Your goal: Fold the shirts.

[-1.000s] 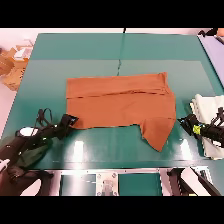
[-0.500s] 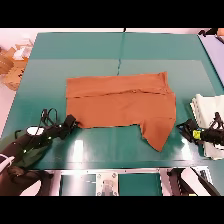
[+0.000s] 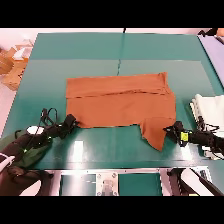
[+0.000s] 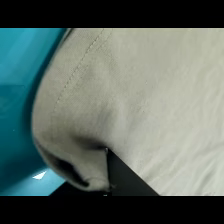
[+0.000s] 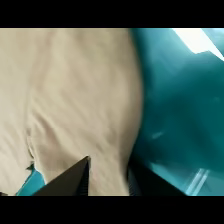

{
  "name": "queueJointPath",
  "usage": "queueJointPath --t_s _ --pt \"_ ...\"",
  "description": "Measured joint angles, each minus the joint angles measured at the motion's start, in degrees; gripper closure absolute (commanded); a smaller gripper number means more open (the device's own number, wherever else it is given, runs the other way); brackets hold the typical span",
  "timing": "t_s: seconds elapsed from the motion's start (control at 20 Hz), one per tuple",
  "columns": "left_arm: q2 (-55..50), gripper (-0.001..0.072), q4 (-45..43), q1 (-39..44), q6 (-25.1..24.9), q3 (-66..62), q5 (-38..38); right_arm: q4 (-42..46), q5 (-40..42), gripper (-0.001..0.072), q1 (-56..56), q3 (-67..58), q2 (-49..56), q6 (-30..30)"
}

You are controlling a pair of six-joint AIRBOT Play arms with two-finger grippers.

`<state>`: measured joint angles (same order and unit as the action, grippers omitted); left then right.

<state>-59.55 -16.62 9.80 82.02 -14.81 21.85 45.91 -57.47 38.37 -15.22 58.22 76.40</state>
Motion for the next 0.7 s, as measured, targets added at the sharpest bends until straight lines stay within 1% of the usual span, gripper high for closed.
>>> queueJointPath --t_s 0.05,0.1,0.15,0.35,0.4,0.5,0.7 --pt "0.02 0.0685 0.02 0.0 0.0 0.0 0.04 -0.83 1.22 0.0539 -0.42 -0.04 0.39 -1.49" --pt "0.02 0.0685 0.02 0.0 0.0 -0.02 0.11 -1.75 2.47 0.0632 -0.74 -0.39 0.63 -2.84" --pt "0.02 0.0686 0.04 0.0 0.0 -0.04 0.15 -2.25 3.54 0.0695 -0.85 -0.87 0.83 -4.0" --pt "-0.09 0.0688 -1.03 -0.04 -1.31 -0.92 1.25 -3.13 1.75 0.0697 -1.2 -4.52 0.46 -6.49" --pt "-0.09 0.0688 -2.91 -0.04 -1.84 -1.75 2.71 -3.32 0.55 0.0698 -1.22 -5.49 -0.22 -6.16" --pt "0.0 0.0687 -7.17 0.04 -1.6 -4.17 6.84 -0.24 -1.79 0.0698 -1.27 -6.71 -2.34 -2.99" --pt "0.15 0.0687 -22.01 0.02 6.93 -9.51 16.57 8.37 -5.57 0.0698 -1.31 -7.74 -8.46 4.76"
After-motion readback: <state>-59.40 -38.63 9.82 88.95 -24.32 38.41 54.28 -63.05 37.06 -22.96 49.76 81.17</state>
